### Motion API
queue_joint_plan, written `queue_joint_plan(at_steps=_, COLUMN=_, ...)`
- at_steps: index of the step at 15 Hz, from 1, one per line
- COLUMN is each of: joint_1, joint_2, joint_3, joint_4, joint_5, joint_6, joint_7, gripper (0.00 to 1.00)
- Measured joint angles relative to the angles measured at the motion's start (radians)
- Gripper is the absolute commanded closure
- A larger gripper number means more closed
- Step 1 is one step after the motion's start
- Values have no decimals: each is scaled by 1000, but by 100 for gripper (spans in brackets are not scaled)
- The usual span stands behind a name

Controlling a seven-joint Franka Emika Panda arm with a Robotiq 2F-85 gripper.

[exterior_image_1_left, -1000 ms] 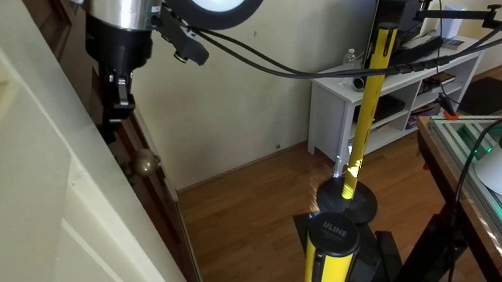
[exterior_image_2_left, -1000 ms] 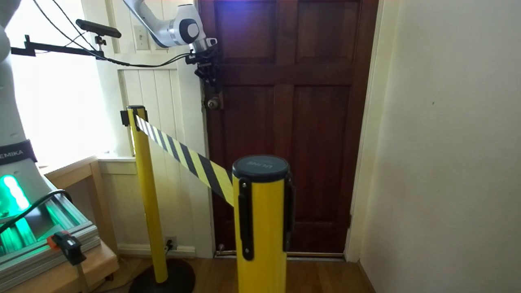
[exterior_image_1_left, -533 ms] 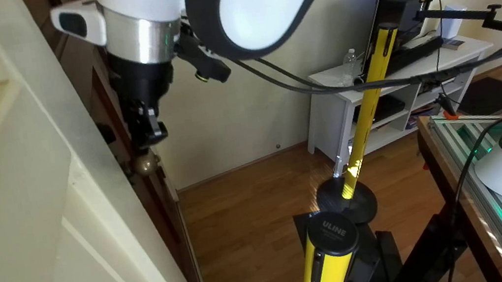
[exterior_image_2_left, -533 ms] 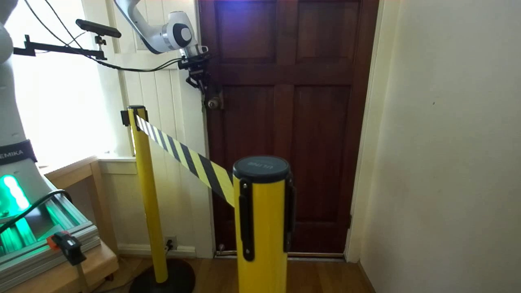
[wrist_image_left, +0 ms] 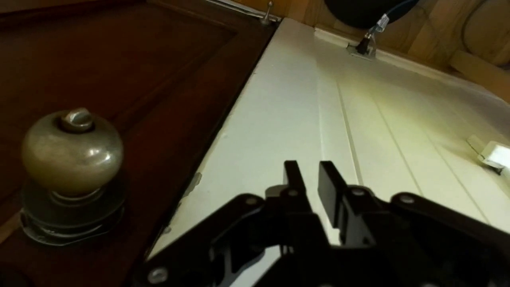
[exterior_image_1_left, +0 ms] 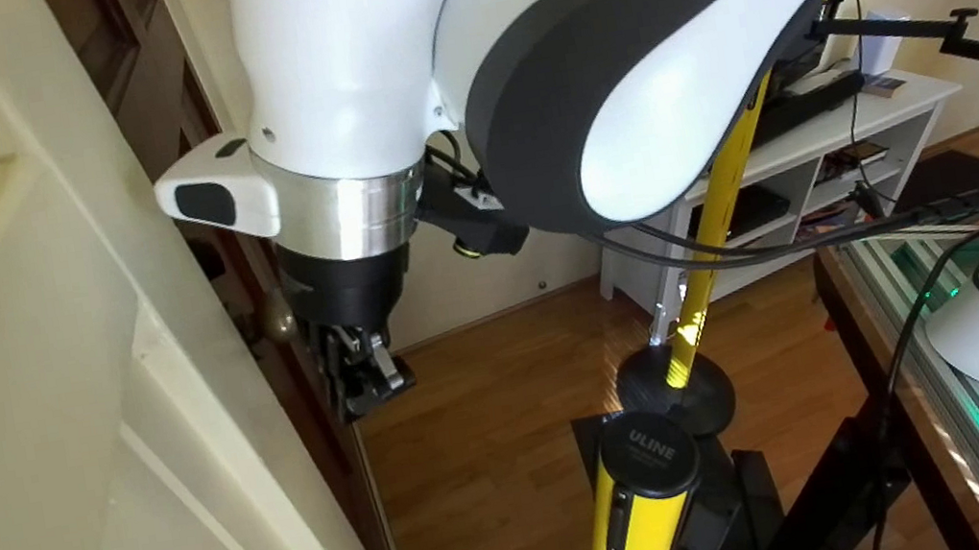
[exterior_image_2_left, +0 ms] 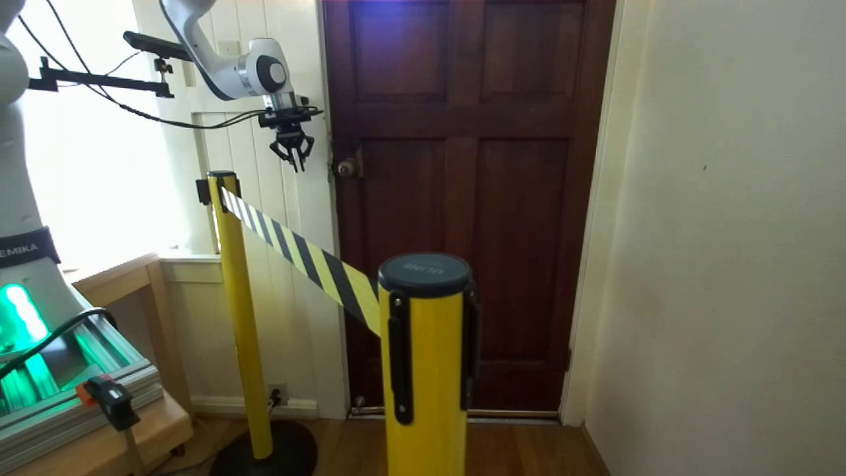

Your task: Unlock the door

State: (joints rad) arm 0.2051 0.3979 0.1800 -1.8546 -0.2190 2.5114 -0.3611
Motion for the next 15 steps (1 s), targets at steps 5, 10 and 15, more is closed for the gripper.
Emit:
queue_joint_plan(at_steps=5, joint_1=-99, joint_2=-126, joint_3=53, joint_4=-64, joint_5=243, joint_6=25, joint_7=-41, gripper=15)
queue_joint_plan(at_steps=10, joint_1=-202, joint_2=-243, joint_3=25, joint_4=-96, joint_5=449, joint_6=74, joint_7=-83, gripper=33)
queue_joint_plan(at_steps=15, joint_1=-217, joint_2=-258, joint_3=-39, joint_4=-104, joint_5=453, joint_6=173, joint_7=-80, gripper=64)
